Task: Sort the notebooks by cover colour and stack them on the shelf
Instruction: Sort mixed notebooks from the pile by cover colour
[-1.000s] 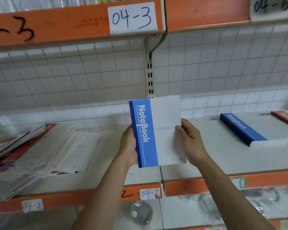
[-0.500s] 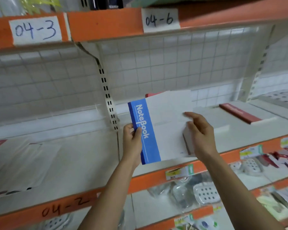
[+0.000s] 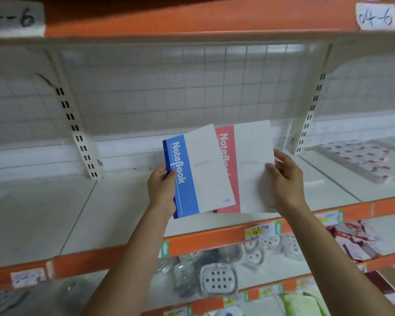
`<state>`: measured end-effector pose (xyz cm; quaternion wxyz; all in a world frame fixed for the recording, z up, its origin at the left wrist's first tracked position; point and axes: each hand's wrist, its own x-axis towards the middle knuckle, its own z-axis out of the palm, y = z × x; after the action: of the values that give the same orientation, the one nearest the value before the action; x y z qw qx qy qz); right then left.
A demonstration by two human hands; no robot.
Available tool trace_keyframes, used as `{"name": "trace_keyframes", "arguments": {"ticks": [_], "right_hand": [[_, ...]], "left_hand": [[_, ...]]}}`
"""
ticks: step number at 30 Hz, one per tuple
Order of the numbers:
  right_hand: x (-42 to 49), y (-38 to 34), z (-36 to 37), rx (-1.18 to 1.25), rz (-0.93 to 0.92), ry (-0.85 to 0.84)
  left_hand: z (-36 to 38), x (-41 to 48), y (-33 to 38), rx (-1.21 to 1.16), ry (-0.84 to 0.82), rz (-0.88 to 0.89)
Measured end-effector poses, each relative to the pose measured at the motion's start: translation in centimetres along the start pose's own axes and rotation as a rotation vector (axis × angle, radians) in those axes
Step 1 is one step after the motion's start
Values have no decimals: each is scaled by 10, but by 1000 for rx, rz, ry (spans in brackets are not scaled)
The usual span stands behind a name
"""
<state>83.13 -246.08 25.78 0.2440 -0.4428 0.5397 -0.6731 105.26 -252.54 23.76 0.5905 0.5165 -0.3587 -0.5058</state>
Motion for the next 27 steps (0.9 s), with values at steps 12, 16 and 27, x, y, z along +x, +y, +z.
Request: {"name": "trace_keyframes", "arguments": {"ticks": [12,16,27], "right_hand": [[100,38,-49,-45,127,233],[123,56,-60,-58,180,243],[175,79,-78,-94,207,88]], "left_hand": [[73,71,-31,138,24,-120],[84,91,-44,305,105,-60],[109,93,-59,951,144,146]]}}
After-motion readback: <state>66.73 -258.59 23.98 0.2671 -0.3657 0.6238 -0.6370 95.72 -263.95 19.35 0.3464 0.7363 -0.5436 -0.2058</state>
